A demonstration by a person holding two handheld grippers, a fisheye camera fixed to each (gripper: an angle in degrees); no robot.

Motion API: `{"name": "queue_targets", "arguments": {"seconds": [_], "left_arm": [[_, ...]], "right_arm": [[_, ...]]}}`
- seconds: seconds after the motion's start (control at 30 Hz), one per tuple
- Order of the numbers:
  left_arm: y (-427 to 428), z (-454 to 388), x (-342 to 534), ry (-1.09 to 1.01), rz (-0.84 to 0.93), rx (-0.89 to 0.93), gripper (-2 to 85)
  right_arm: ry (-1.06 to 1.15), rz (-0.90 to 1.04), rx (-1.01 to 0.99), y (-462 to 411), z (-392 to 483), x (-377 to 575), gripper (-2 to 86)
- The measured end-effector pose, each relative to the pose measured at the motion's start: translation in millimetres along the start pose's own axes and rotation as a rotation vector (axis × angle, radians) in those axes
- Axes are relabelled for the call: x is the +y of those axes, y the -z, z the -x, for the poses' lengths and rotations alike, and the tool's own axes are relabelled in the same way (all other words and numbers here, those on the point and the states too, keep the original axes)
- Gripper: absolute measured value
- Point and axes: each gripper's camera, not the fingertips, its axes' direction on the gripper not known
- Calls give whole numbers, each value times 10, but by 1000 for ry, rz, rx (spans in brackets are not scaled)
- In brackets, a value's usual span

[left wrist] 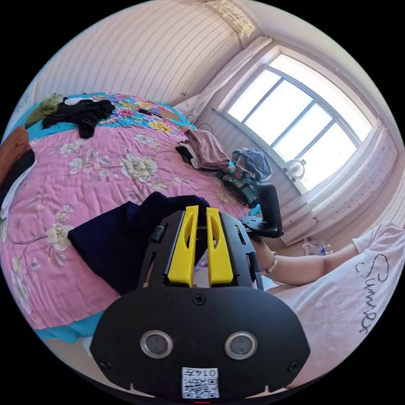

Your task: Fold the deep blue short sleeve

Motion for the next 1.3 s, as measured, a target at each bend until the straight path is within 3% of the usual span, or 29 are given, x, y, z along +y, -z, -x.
{"name": "queue_targets", "arguments": {"seconds": [0.17,0.23,0.37,0.47,0.53,0.77,1.0,1.17,1.3], "left_arm": [[1,637,764,331,79,-211,79],[-110,823,1059,515,100,-116,103],[-368,818,1181,619,105,19,119],[-550,775,1117,636,162,73,79],[-455,726,1032,638,142,119,8],[629,118,582,301,-113,235,-7],[2186,-862,192,-126,-508,309,-9],[2828,-1496,-101,-340,-611,224,-9],[2933,-1442,-602,-299,-623,145,-9]], "right_arm": [[-171,-98,-105,481,-322,141,4],[-224,-141,-139,700,-409,230,1],[-206,-144,-126,910,-313,280,0],[-158,-119,-139,1006,-149,283,-1],[-114,-115,-123,1123,-1,282,-1],[26,-296,-125,1851,417,207,-1],[400,-496,-457,3015,1261,25,0],[631,-577,-314,3805,2134,-75,0],[710,-525,-153,3930,2581,-585,0]]}}
